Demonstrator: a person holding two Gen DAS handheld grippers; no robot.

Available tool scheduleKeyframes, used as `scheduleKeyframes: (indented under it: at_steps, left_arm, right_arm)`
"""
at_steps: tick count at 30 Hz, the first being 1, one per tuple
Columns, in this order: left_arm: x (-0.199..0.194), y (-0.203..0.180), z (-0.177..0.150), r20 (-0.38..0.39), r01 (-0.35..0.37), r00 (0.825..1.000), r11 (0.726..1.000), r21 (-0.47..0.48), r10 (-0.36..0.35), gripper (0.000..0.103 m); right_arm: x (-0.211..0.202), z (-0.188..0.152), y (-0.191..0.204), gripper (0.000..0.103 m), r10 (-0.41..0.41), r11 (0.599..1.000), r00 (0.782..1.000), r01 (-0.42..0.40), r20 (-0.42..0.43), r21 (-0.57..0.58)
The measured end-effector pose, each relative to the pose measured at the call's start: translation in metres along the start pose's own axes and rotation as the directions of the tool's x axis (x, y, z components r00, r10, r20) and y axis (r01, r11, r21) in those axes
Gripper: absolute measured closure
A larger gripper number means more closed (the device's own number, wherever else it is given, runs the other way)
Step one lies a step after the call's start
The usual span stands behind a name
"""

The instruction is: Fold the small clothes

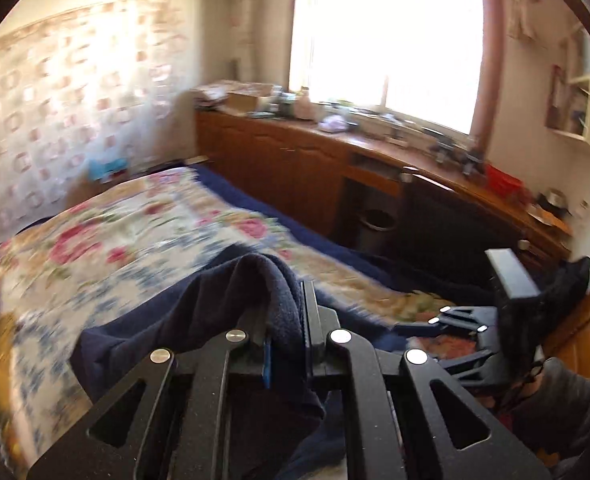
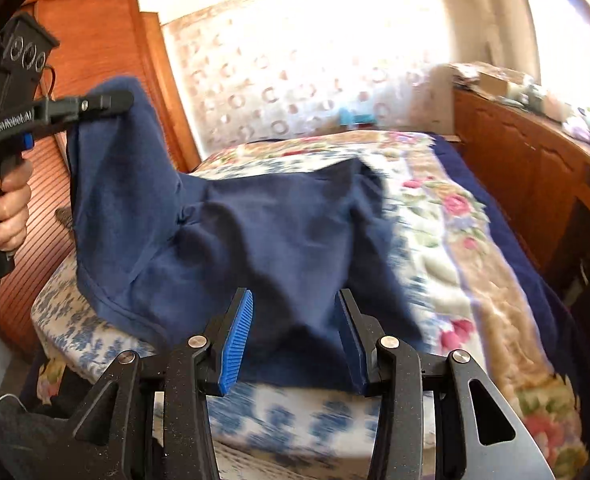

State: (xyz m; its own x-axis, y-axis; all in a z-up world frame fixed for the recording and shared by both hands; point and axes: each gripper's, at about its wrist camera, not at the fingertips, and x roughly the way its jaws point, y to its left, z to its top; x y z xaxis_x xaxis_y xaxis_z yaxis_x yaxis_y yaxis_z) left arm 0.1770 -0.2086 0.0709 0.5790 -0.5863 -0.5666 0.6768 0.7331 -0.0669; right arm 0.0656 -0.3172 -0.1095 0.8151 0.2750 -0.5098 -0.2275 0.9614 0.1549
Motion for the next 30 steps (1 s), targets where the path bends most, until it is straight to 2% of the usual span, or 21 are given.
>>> scheduleKeyframes:
  at_steps: [3,6,8,10,11,12,13,14,15,21,25,30]
  left_arm:
    - [0.023,-0.026,0.009,-0.034,0.030,0.999,0.999,0.043,-0.029,0.091]
    - [0.045,-0.031,0.005,-0.084,0.032,0.996,0.998,0.047,-0.028,0.091]
    - [0.055,-0.025,0.001,-0.105,0.040,0.994,0.999,0.037,-0.036,0.086]
    - [0.058,-0.019,-0.001,-0.113,0.040,0.993,0.999,0.024,-0.037,0.075]
    - [0.056,-0.015,-0.003,-0.108,0.036,0.994,0.999,0.019,-0.034,0.060]
    - [0.054,-0.012,-0.003,-0.100,0.030,0.995,0.999,0.016,-0.029,0.051]
    - [0.051,-0.010,-0.003,-0.090,0.023,0.996,1.000,0.010,-0.022,0.046]
    - [0.048,-0.007,-0.004,-0.084,0.025,0.996,1.000,0.000,-0.024,0.034]
    - [0.044,-0.003,-0.004,-0.073,0.028,0.997,1.000,-0.011,-0.029,0.027]
    - [0.019,0.035,-0.022,-0.045,-0.038,0.998,0.998,-0.042,0.036,0.024]
    - [0.011,0.071,-0.045,-0.066,-0.085,0.995,0.993,-0.087,0.080,0.024]
    - [0.000,0.115,-0.084,-0.101,-0.174,0.982,0.974,-0.148,0.160,0.024]
  right_arm:
    - [-0.015,-0.006,-0.017,0.059,-0.019,0.999,1.000,0.018,0.015,0.039]
    - [-0.023,-0.013,-0.029,0.059,-0.037,0.998,0.999,0.037,0.012,0.058]
    - [-0.026,-0.017,-0.034,0.059,-0.047,0.997,0.999,0.047,0.005,0.065]
    - [-0.026,-0.018,-0.035,0.059,-0.055,0.996,0.999,0.055,0.000,0.071]
    - [-0.026,-0.018,-0.036,0.059,-0.057,0.996,0.998,0.057,-0.003,0.075]
    - [-0.028,-0.018,-0.036,0.059,-0.059,0.995,0.998,0.059,-0.005,0.077]
    - [-0.028,-0.017,-0.036,0.059,-0.062,0.995,0.998,0.062,-0.006,0.079]
    - [-0.029,-0.015,-0.037,0.059,-0.063,0.995,0.998,0.064,-0.006,0.080]
    - [-0.027,-0.012,-0.036,0.059,-0.064,0.995,0.998,0.064,-0.006,0.080]
    - [-0.016,0.003,-0.029,0.059,-0.057,0.997,0.998,0.057,-0.002,0.053]
    - [-0.005,0.019,-0.018,0.059,-0.038,0.999,0.999,0.038,-0.006,0.010]
    - [0.022,0.044,0.003,0.059,0.006,0.999,1.000,-0.007,-0.018,-0.045]
